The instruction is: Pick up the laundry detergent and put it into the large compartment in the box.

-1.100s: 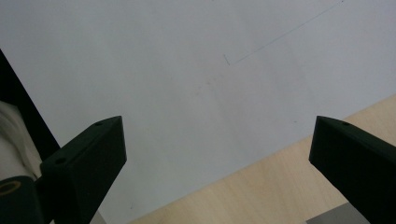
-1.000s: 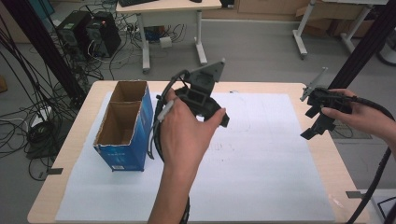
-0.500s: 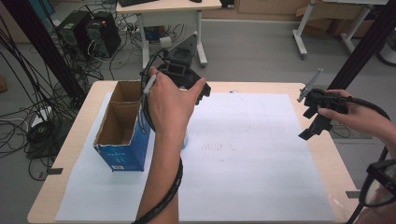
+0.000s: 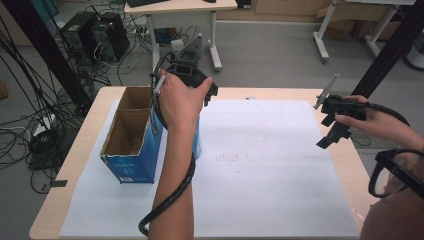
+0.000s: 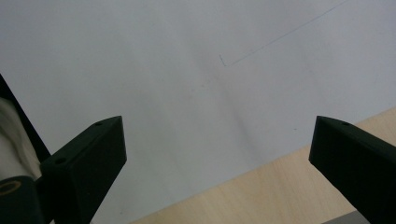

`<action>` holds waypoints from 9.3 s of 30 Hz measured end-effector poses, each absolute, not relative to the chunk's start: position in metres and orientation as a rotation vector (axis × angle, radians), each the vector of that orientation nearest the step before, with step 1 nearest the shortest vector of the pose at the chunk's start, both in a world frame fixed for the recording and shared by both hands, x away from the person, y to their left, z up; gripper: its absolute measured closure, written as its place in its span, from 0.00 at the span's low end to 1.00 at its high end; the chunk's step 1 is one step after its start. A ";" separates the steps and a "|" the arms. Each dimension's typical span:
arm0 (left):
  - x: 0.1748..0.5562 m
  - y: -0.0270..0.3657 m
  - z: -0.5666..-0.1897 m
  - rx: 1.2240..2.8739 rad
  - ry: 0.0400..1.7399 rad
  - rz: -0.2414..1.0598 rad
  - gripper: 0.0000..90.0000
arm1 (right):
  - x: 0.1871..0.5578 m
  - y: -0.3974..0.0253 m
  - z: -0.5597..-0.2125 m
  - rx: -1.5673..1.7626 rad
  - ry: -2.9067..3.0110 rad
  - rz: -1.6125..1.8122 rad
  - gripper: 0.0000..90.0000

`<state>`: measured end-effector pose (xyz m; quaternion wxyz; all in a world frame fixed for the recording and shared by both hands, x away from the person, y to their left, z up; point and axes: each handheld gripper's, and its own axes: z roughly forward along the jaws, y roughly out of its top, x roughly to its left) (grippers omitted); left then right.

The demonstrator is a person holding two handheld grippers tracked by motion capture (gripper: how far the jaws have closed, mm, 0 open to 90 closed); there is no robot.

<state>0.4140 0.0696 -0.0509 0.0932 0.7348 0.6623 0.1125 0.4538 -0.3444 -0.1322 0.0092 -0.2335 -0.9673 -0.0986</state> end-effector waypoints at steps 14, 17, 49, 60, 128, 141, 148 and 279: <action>0.439 0.070 -0.077 2.190 2.007 0.278 0.07 | 0.459 -0.350 -0.133 -0.755 -3.011 -0.307 0.04; 0.442 0.070 -0.083 2.189 2.019 0.267 0.07 | 0.459 -0.350 -0.132 -0.752 -3.012 -0.305 0.05; 0.465 0.064 -0.125 2.238 2.080 0.194 0.26 | 0.444 -0.344 -0.116 -0.707 -3.049 -0.314 0.05; 0.465 0.067 -0.130 2.252 2.075 0.187 0.42 | 0.442 -0.341 -0.113 -0.708 -3.057 -0.313 0.05; 0.353 0.140 0.094 1.984 2.035 0.487 0.42 | 0.394 -0.323 -0.089 -0.614 -3.106 -0.360 0.04; 0.344 0.177 0.085 1.922 2.145 0.523 0.42 | 0.391 -0.314 -0.088 -0.599 -3.119 -0.346 0.04; 0.344 0.198 0.059 1.891 2.145 0.477 0.42 | 0.387 -0.315 -0.086 -0.615 -3.125 -0.340 0.05; 0.408 0.220 -0.131 2.037 2.277 0.246 0.40 | 0.407 -0.309 -0.115 -0.670 -3.069 -0.294 0.04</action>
